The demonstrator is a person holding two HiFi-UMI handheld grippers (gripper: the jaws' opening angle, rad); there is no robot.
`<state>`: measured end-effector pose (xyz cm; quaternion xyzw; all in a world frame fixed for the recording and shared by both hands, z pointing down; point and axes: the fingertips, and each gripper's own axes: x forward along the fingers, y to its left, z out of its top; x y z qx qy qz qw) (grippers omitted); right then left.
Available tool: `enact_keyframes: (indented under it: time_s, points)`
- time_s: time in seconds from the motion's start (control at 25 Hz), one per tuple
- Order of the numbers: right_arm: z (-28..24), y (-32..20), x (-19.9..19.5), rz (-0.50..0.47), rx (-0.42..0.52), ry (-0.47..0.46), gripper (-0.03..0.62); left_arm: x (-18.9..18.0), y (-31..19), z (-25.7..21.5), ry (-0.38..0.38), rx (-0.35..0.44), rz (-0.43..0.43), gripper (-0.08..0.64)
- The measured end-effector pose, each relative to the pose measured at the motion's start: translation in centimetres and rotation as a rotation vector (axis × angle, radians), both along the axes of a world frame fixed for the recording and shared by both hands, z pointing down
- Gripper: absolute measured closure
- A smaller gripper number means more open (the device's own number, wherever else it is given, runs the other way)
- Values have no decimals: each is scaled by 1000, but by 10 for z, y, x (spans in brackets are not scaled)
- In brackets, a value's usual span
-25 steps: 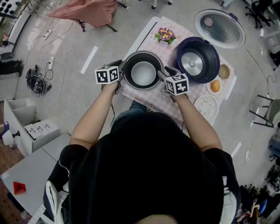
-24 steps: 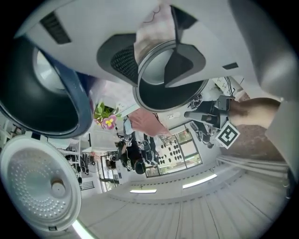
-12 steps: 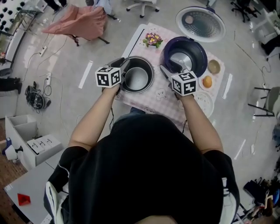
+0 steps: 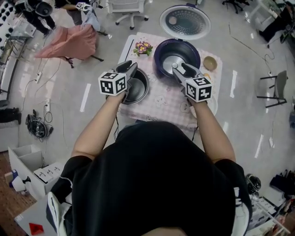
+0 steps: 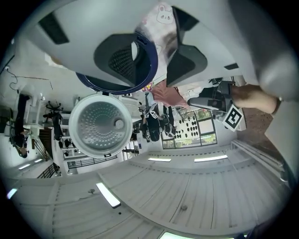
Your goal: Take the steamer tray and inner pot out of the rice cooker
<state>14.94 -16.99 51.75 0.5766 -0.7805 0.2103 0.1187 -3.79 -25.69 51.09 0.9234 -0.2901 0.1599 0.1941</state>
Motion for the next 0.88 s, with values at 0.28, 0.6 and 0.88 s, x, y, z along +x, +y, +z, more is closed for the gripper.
enact_keyframes:
  time_s: [0.28,0.6,0.88]
  points:
    - [-22,33,42,105,23,4,380,52,24,-32,28,44,133,428]
    - [-40,67,81,191,31,3,382,93,40,-56,55,59,222,428]
    - [-46,82,104,232,32,0,382,120,52,-64,63,53,281,428]
